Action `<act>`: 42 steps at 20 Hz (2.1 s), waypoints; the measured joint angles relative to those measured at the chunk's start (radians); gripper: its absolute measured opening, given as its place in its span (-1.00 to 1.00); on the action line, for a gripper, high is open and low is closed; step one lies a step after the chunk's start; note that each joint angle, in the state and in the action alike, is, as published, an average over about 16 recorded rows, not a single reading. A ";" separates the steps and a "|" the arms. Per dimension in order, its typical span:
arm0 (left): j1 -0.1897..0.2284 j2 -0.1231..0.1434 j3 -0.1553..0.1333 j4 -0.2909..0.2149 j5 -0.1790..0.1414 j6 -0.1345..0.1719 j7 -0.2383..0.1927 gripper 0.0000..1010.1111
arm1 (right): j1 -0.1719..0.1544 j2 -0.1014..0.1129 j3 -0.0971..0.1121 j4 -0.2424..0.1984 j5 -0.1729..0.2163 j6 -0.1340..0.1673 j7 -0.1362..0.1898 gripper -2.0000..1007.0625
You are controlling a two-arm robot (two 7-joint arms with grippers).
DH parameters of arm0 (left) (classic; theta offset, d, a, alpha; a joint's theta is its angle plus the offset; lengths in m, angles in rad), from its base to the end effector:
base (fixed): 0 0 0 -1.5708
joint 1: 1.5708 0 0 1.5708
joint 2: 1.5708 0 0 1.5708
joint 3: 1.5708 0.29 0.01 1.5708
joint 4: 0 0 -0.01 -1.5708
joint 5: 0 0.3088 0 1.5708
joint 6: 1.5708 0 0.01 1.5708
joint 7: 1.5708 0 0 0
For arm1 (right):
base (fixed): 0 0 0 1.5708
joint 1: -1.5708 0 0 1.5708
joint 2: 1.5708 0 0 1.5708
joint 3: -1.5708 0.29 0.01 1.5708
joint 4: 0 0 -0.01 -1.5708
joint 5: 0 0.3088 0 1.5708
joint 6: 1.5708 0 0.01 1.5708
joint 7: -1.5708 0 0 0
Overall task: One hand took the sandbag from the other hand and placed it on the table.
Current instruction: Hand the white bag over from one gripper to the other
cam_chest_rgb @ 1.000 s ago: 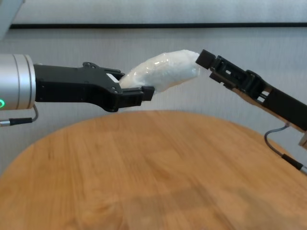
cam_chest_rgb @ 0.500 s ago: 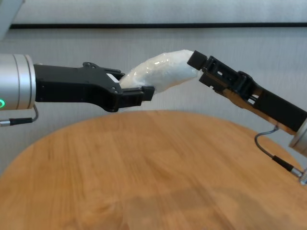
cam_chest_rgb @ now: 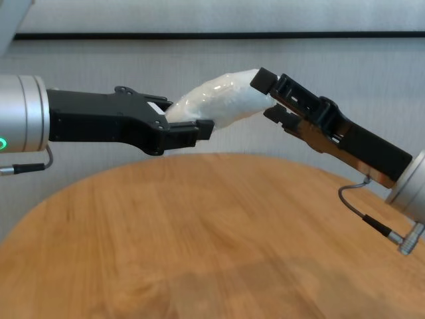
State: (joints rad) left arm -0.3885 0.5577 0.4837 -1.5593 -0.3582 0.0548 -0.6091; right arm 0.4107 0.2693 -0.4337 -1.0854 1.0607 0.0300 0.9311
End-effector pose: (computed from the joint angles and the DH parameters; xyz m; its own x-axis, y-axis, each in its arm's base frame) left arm 0.3976 0.0312 -0.2036 0.8134 0.5159 0.2687 -0.5615 0.8170 0.1310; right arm 0.4240 -0.0025 -0.3212 0.8074 -0.2748 -0.5222 0.4995 0.7894 0.3568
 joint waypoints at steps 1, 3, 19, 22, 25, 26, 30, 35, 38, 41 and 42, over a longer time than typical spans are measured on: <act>0.000 0.000 0.000 0.000 0.000 0.000 0.000 -0.19 | 0.003 -0.002 -0.002 0.004 0.004 0.002 0.002 1.00; 0.000 0.000 0.000 0.000 0.000 0.000 0.000 -0.19 | 0.009 -0.005 -0.007 0.012 0.012 0.006 0.004 1.00; 0.000 0.000 0.000 0.000 0.000 0.000 0.000 -0.19 | 0.048 -0.023 -0.053 0.058 0.042 0.007 0.022 1.00; 0.000 0.000 0.000 0.000 0.000 0.000 0.000 -0.19 | 0.051 -0.024 -0.058 0.061 0.044 0.006 0.021 1.00; 0.000 0.000 0.000 0.000 0.000 0.000 0.000 -0.19 | 0.053 -0.024 -0.062 0.064 0.045 0.006 0.019 1.00; 0.000 0.000 0.000 0.000 0.000 0.000 0.000 -0.19 | 0.054 -0.025 -0.062 0.064 0.045 0.005 0.019 0.99; 0.000 0.000 0.000 0.000 0.000 0.000 0.000 -0.19 | 0.054 -0.025 -0.063 0.064 0.045 0.005 0.019 0.94; 0.000 0.000 0.000 0.000 0.000 0.000 0.000 -0.19 | 0.053 -0.024 -0.061 0.063 0.044 0.005 0.019 0.79; 0.000 0.000 0.000 0.000 0.000 0.000 0.000 -0.19 | 0.052 -0.024 -0.060 0.062 0.044 0.004 0.019 0.66; 0.000 0.000 0.000 0.000 0.000 0.000 0.000 -0.19 | 0.052 -0.024 -0.059 0.062 0.043 0.004 0.019 0.49; 0.000 0.000 0.000 0.000 0.000 0.000 0.000 -0.19 | 0.052 -0.024 -0.059 0.062 0.043 0.004 0.019 0.44</act>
State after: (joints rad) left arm -0.3885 0.5577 0.4836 -1.5593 -0.3583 0.0548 -0.6091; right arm 0.4625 0.2450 -0.4926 -1.0236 1.1039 0.0343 0.9498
